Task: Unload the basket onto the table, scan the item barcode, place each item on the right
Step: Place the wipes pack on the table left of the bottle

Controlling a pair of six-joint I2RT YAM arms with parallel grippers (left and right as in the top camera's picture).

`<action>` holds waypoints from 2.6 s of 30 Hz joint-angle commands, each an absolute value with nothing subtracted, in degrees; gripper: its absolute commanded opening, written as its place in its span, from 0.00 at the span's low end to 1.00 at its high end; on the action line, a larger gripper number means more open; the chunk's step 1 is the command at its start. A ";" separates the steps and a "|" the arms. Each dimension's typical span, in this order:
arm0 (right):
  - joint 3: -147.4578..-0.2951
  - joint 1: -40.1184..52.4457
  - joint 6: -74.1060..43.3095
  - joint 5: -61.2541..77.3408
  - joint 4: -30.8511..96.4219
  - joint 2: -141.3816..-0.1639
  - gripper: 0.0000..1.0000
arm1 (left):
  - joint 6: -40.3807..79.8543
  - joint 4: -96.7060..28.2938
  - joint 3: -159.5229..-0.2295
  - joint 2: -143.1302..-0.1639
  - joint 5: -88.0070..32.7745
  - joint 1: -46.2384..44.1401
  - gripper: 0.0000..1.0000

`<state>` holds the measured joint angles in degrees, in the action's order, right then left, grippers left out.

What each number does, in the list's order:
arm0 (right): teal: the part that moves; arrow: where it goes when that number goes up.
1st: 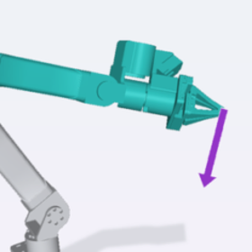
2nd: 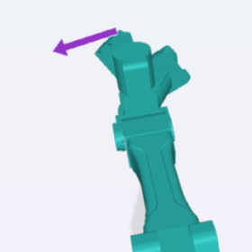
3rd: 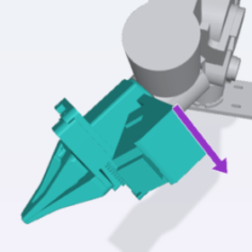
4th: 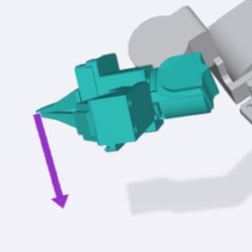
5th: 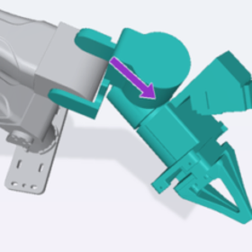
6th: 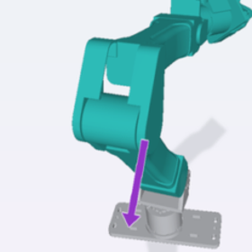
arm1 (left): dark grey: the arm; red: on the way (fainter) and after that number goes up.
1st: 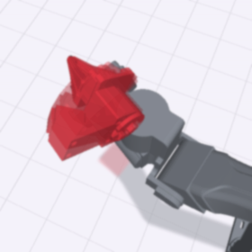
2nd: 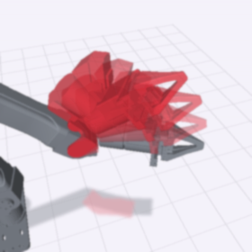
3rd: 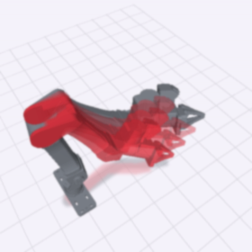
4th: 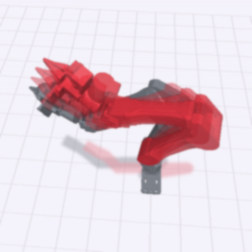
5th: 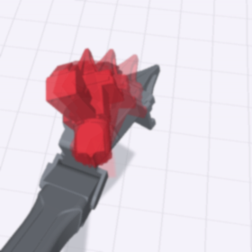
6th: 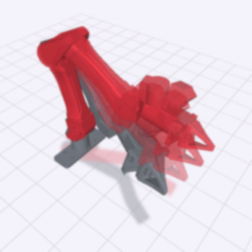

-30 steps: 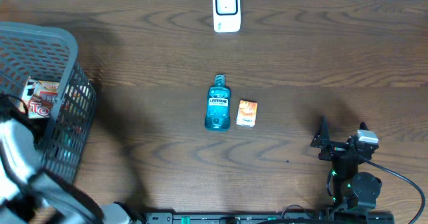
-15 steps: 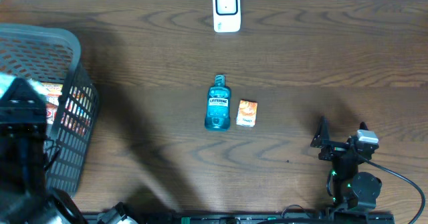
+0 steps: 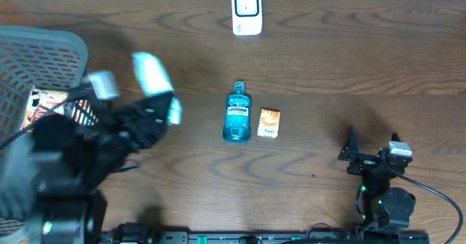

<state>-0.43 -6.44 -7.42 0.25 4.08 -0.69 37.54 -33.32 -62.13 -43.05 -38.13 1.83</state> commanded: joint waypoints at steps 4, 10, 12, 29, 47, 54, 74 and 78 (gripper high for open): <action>-0.32 -6.33 -7.88 0.14 4.29 -0.38 0.99 | 31.94 -37.47 -58.17 -57.56 -10.63 -16.56 0.50; -0.32 -6.33 -7.88 0.14 4.32 -0.38 0.99 | 37.87 -34.83 -58.17 -74.87 2.96 -24.91 0.50; -0.32 -6.33 -7.88 0.14 4.29 -0.38 0.99 | 38.96 -32.82 -58.17 -79.94 3.77 -25.50 0.50; -0.32 -6.33 -7.88 0.14 4.29 -0.38 0.99 | 43.86 -28.10 -58.17 -96.23 5.23 -25.50 0.57; -0.32 -6.33 -7.88 0.14 4.29 -0.38 0.99 | 43.81 -29.32 -57.93 -96.23 5.67 -25.47 1.00; -0.32 -6.33 -7.88 0.14 4.29 -0.38 0.99 | 43.03 -31.27 -57.93 -95.66 7.16 -25.43 0.98; -0.32 -6.33 -7.88 0.14 4.32 -0.38 0.99 | 38.57 -30.63 -57.98 -70.63 7.11 -25.43 0.98; -0.32 -6.33 -7.88 0.14 4.32 -0.38 0.99 | 38.13 -28.47 -58.00 -64.64 7.09 -25.43 0.98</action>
<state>-0.43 -6.39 -7.42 0.25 4.08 -0.69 39.57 -29.34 -58.48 -68.58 6.20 -25.39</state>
